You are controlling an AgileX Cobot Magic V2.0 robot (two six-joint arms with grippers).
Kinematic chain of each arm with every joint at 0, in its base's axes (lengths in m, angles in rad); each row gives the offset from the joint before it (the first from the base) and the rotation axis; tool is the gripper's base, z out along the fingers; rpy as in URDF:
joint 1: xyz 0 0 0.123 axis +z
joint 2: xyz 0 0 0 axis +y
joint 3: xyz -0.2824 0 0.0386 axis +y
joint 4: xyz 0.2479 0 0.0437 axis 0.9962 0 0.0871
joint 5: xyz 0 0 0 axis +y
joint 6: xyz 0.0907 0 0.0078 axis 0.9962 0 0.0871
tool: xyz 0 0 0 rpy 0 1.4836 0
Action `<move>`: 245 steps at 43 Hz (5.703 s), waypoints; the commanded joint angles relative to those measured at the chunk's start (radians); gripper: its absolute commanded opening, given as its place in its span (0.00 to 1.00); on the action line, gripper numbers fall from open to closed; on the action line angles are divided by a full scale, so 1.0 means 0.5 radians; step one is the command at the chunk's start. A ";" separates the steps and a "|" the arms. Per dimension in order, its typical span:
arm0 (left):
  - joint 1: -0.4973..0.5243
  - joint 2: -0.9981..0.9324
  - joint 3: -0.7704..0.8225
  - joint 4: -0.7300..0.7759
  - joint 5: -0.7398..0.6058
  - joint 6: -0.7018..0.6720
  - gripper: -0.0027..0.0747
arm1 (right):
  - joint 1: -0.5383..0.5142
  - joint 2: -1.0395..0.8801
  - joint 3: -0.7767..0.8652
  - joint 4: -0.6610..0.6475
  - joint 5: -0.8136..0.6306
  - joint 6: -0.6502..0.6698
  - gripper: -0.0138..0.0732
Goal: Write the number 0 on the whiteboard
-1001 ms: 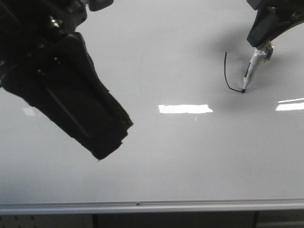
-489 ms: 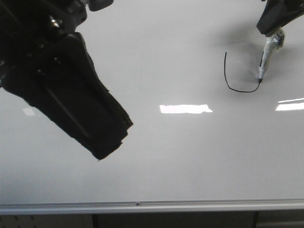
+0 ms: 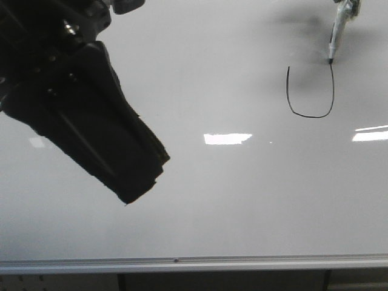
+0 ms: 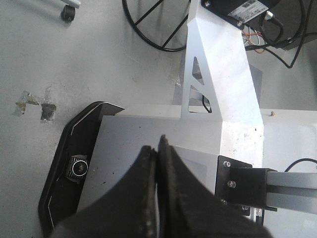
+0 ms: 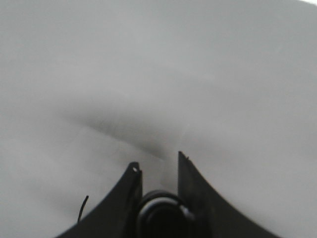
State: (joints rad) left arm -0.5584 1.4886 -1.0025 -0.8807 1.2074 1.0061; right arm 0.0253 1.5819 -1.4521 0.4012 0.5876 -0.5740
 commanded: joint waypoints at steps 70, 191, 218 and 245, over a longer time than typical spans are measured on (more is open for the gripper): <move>-0.013 -0.073 -0.059 -0.428 -0.006 0.028 0.93 | 0.272 -0.549 0.795 1.362 1.470 -0.407 0.08; 1.291 -0.060 -0.052 0.814 -1.382 -0.948 0.01 | 0.520 -2.205 1.814 1.360 -0.181 -0.757 0.08; 1.288 0.357 -0.052 0.882 -1.569 -1.181 0.06 | 0.520 -2.214 1.814 1.360 -0.134 -0.757 0.08; 1.292 0.136 -0.056 1.024 -1.468 -1.181 0.82 | 0.520 -2.214 1.814 1.360 -0.179 -0.757 0.08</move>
State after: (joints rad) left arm 0.0863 1.6562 -1.0009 -0.3701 0.5173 0.4178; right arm 0.2917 0.4725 -0.5206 1.0488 0.5493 -0.9395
